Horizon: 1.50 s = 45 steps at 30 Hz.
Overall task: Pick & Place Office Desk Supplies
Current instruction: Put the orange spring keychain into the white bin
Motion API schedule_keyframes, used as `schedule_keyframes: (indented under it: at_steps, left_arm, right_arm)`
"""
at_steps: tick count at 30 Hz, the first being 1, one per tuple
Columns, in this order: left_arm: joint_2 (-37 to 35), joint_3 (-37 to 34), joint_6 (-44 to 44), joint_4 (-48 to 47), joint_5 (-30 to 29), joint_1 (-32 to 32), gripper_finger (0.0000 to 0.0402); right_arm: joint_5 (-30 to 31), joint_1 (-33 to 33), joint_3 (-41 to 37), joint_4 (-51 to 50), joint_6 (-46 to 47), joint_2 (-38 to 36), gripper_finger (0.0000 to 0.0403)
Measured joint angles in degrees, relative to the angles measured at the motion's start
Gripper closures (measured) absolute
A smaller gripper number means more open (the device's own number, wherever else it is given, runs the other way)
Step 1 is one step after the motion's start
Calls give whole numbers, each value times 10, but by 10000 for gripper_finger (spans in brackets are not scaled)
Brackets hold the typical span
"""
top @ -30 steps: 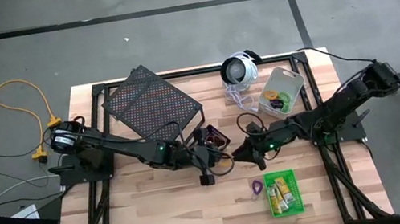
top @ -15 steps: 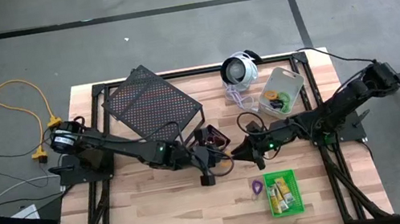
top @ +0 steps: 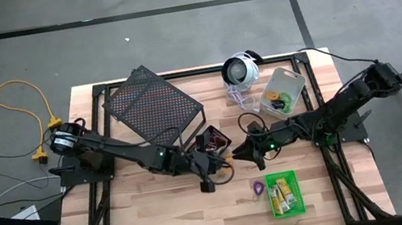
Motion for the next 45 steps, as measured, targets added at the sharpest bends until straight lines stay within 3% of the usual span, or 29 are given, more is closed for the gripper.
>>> schedule_keyframes:
  at_steps: [34, 45]
  left_arm:
    - [0, 0, 31, 47, -1, 29, 396]
    - [0, 0, 29, 46, -1, 29, 396]
  right_arm:
    - [-15, 0, 0, 3, -1, 0, 294]
    - [-16, 0, 0, 2, -1, 0, 353]
